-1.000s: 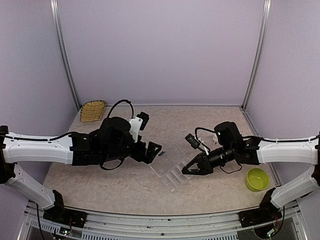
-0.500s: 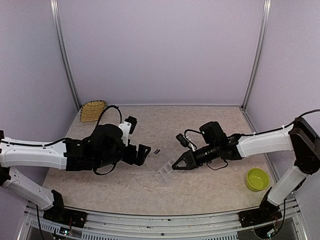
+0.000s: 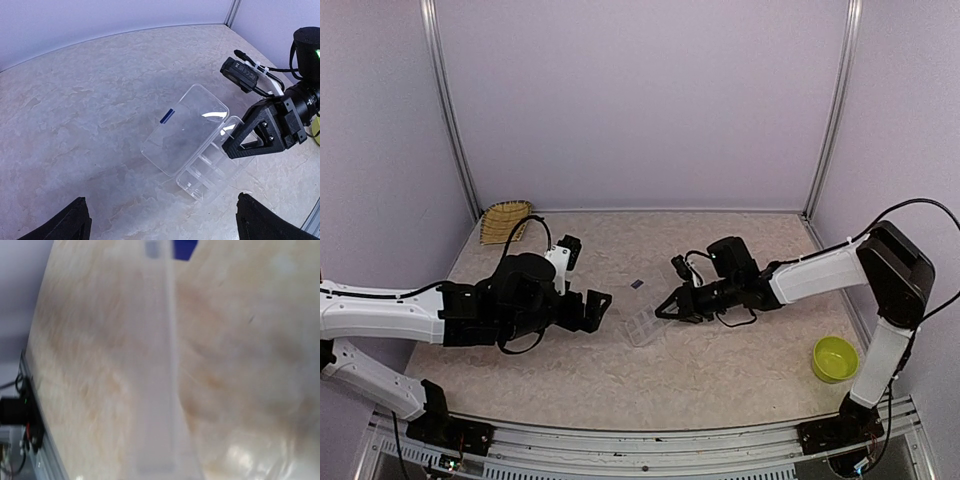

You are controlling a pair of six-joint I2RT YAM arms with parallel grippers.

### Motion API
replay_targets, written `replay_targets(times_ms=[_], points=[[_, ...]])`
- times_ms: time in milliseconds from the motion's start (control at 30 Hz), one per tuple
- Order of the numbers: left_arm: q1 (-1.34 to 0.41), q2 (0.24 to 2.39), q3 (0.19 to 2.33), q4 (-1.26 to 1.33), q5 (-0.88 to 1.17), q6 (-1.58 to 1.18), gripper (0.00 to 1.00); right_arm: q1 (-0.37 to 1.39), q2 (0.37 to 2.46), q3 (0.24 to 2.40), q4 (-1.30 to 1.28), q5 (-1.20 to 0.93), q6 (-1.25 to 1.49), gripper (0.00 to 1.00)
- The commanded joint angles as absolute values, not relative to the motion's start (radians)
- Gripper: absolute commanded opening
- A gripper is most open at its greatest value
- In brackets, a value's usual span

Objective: Sort the pills into containers
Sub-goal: Place the pill container at the center of the board.

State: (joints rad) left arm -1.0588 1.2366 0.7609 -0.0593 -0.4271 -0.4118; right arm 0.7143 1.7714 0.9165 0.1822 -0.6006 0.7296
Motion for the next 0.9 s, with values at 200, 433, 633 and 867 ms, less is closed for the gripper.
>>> replay_targets(times_ms=[200, 433, 633, 867], points=[[-1.052, 1.211, 0.744, -0.075, -0.44, -0.431, 0.99, 0.703, 1.912, 1.0, 0.294, -0.494, 0.887, 0.19], [-1.051, 1.189, 0.732, -0.083, -0.446, -0.431, 0.99, 0.703, 1.934, 1.011, 0.283, -0.481, 0.891, 0.3], [-1.048, 1.193, 0.732, -0.074, -0.439, -0.428, 0.99, 0.703, 1.922, 0.967, 0.315, -0.529, 0.905, 0.3], [-1.046, 1.211, 0.736, -0.063, -0.429, -0.428, 0.99, 0.713, 1.871, 0.903, 0.334, -0.544, 0.912, 0.46]])
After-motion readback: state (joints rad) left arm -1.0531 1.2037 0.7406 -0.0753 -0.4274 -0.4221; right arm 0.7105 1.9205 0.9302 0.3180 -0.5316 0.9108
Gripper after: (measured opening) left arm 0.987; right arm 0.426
